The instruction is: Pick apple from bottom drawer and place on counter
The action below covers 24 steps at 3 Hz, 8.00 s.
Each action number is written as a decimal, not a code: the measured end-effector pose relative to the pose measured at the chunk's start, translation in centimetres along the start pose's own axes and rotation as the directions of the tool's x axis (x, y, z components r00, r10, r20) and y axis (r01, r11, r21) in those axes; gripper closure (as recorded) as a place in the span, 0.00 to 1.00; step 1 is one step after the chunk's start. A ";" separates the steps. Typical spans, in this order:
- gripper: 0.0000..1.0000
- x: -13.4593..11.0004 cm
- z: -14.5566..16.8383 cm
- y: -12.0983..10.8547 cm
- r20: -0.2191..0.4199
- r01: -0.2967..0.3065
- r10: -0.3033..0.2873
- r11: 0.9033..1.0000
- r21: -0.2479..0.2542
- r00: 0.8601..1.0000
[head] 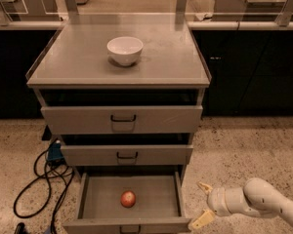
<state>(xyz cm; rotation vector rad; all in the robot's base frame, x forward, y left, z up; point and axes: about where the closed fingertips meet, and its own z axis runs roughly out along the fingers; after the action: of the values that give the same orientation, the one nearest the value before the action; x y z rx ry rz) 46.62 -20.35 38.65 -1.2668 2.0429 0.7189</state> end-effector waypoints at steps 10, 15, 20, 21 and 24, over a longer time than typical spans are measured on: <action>0.00 -1.3 26.7 2.1 0.309 0.032 0.009 0.991 -0.127 0.951; 0.00 -14.5 29.6 0.8 0.372 0.018 -0.088 0.982 0.187 0.924; 0.00 -12.9 30.5 3.9 0.017 0.035 -0.041 0.964 0.265 0.999; 0.00 -13.2 30.7 2.1 0.067 0.014 -0.032 0.969 0.248 0.997; 0.00 -14.2 32.1 -9.0 0.171 -0.080 0.042 0.972 0.223 0.984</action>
Offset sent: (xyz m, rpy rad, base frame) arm -0.1249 0.1352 -0.2391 0.5748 0.3573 0.4088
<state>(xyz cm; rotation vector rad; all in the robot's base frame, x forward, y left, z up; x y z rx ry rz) 66.82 7.36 26.95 -0.9850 1.9712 0.5759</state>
